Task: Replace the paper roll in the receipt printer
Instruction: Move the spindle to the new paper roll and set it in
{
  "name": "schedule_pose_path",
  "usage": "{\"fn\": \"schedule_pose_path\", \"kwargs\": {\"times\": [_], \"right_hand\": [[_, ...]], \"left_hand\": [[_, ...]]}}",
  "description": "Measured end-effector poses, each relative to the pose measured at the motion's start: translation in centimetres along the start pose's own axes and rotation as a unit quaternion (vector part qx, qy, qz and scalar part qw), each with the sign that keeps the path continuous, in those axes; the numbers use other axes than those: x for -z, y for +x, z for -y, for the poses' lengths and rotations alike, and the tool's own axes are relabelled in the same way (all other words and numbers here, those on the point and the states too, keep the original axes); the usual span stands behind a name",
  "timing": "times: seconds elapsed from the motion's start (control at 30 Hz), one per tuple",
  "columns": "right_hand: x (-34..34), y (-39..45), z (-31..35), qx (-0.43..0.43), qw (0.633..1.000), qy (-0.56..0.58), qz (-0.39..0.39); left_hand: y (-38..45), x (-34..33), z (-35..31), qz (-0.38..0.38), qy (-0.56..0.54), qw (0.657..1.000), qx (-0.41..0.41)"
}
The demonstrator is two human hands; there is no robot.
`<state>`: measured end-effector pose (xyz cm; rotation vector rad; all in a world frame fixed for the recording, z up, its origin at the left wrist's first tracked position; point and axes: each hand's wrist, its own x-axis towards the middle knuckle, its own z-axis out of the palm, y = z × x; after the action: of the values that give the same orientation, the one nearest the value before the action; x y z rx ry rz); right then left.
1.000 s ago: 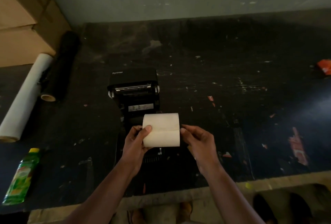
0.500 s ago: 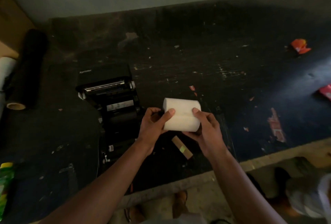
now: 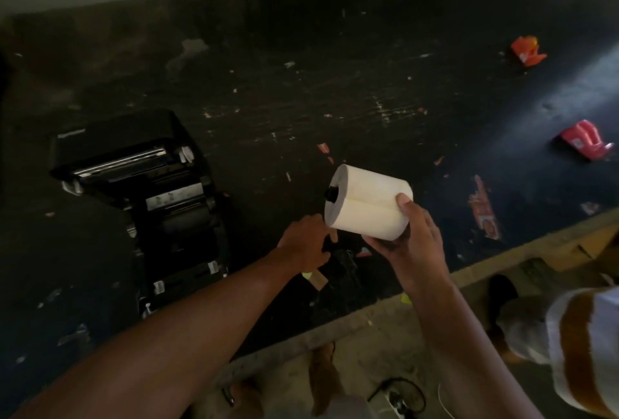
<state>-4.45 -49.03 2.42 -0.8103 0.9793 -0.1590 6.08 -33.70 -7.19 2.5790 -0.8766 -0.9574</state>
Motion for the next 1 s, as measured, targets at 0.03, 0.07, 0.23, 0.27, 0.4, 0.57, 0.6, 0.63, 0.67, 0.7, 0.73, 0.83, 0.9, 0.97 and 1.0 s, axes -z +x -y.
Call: {"fn": "schedule_pose_path", "kwargs": {"times": [0.03,0.07,0.23,0.27,0.4,0.57,0.6,0.63,0.67,0.7,0.73,0.83,0.9,0.97,1.0], "right_hand": [[0.3,0.0,-0.1,0.0,1.0,0.002,-0.004],[0.6,0.1,-0.2,0.0,1.0,0.003,-0.004],[2.2,0.0,-0.7,0.007,1.0,0.009,0.007],[2.5,-0.1,-0.7,0.011,1.0,0.01,0.009],[3.4,-0.3,-0.7,0.018,1.0,0.018,-0.001],[3.9,-0.4,-0.7,0.008,0.999,0.022,-0.03],[4.0,-0.4,-0.8,0.005,0.999,0.021,-0.036],[4.1,-0.4,-0.9,0.003,0.999,0.02,-0.038],[4.1,-0.4,-0.9,0.001,0.999,0.02,-0.039],[4.0,-0.4,-0.9,-0.001,0.999,0.02,-0.037],[4.0,-0.4,-1.0,-0.005,0.999,0.022,-0.034],[3.3,-0.3,-0.9,-0.029,0.999,0.031,-0.021],[2.3,-0.4,-0.9,-0.042,0.999,0.023,-0.016],[1.0,-0.7,-1.0,-0.049,0.999,0.003,-0.006],[0.3,-1.0,-1.1,-0.052,0.999,-0.007,0.006]], "left_hand": [[0.5,-0.2,-0.1,0.019,0.034,0.999,-0.009],[0.9,-0.4,-0.3,0.032,0.058,0.998,-0.012],[2.6,-0.2,-0.2,-0.017,0.1,0.995,0.0],[2.8,-0.1,0.0,-0.018,0.103,0.995,-0.007],[3.0,-0.1,1.2,0.011,0.118,0.992,-0.043],[3.5,0.2,1.2,-0.011,0.131,0.99,-0.047],[3.7,0.4,1.4,-0.024,0.112,0.993,-0.034],[3.9,0.8,1.5,-0.039,0.073,0.996,-0.016],[3.9,1.3,1.7,-0.054,0.011,0.998,0.007],[3.8,2.0,1.8,-0.069,-0.071,0.995,0.029],[3.4,2.8,2.0,-0.077,-0.16,0.983,0.047],[0.5,5.6,2.5,-0.024,-0.448,0.89,0.086],[-2.4,6.5,3.6,0.034,-0.594,0.799,0.086],[-5.1,6.6,5.0,0.038,-0.644,0.76,0.071],[-6.2,6.3,5.6,0.028,-0.655,0.752,0.07]]}}
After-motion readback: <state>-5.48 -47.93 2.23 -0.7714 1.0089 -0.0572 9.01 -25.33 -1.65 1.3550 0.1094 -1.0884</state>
